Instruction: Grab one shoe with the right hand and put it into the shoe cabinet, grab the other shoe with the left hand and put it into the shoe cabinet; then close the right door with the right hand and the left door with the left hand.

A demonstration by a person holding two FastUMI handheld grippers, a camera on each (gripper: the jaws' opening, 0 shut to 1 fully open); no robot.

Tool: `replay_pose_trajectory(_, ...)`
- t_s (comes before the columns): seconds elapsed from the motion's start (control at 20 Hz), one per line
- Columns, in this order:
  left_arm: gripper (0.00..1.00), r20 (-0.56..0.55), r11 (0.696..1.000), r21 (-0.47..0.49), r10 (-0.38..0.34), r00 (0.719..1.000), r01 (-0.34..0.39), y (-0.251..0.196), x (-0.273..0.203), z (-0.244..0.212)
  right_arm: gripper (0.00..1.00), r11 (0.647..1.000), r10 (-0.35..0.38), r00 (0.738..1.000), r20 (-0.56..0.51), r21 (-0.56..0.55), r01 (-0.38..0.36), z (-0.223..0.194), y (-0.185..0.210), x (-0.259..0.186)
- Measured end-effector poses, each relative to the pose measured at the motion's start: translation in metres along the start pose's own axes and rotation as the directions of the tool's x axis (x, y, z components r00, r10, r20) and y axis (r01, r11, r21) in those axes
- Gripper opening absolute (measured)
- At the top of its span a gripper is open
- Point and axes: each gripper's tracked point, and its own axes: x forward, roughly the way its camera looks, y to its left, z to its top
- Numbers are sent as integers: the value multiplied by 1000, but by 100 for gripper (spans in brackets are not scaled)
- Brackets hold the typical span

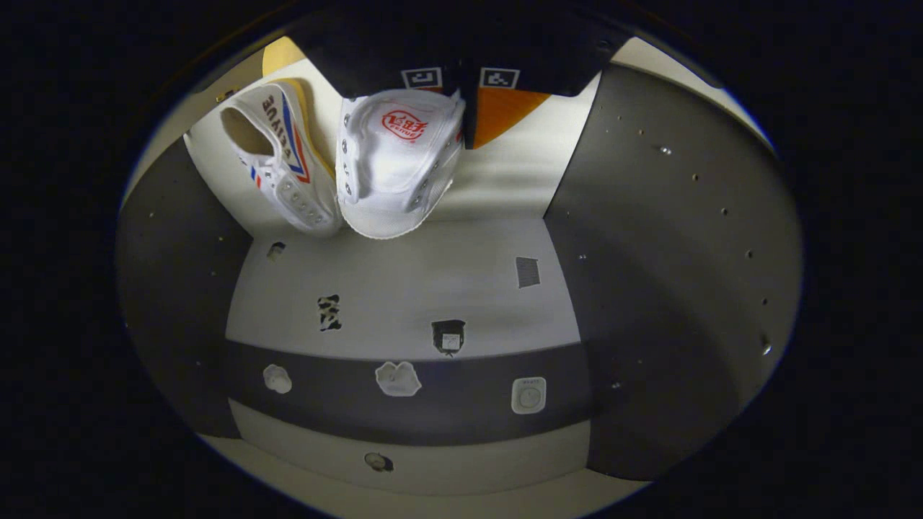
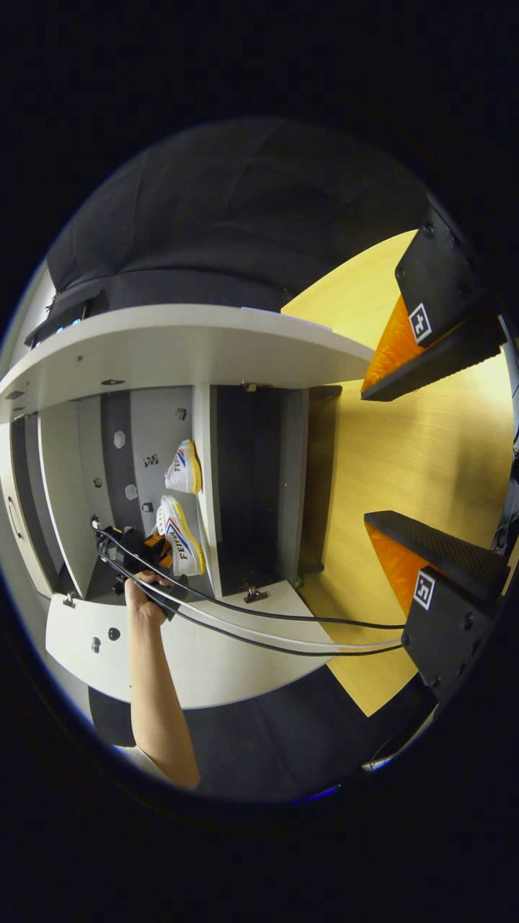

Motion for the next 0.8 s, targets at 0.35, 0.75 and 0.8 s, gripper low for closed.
replay_pose_trajectory(0.35,4,-89,990,137,29,996,-17,-14,50,-1,97,1000,-31,999,-17,3,31,-5,-18,-4)
replay_pose_trajectory(0.75,39,-35,981,181,73,997,-66,1,13,5,97,1000,10,1000,-7,-27,-11,3,-24,-2)
replay_pose_trajectory(0.8,56,-16,979,191,79,997,-75,5,0,5,97,999,16,1000,-3,-31,-16,4,-25,-4)
